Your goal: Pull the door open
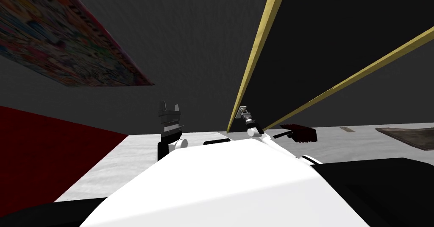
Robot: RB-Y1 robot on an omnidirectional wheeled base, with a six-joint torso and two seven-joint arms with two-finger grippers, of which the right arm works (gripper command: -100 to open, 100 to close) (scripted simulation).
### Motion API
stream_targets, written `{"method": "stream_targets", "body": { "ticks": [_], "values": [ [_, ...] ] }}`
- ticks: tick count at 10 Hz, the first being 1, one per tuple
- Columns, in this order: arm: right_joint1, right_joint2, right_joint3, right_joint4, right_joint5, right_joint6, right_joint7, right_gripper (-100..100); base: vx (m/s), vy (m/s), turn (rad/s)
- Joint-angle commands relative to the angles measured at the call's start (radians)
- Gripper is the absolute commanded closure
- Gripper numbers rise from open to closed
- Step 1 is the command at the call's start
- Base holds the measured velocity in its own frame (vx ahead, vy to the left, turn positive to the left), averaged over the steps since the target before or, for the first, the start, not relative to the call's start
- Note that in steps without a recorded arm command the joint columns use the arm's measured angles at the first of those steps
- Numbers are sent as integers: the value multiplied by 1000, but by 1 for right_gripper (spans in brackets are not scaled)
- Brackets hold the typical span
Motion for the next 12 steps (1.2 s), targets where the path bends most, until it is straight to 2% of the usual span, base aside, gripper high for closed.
{"method": "stream_targets", "body": {
  "ticks": [1, 2, 3, 5, 12],
  "values": [
    [0, 2, 2, -2, 0, 0, -1, 100, 0, 0, 0],
    [0, 2, 2, -2, 0, 0, -1, 100, 0, 0, 0],
    [6, -19, 15, -6, 1, -9, -19, 100, -121, -58, 129],
    [11, -35, 27, -12, 1, -18, -35, 100, -191, -62, 123],
    [39, -128, 97, -43, 4, -66, -124, 100, -213, -82, 144]
  ]
}}
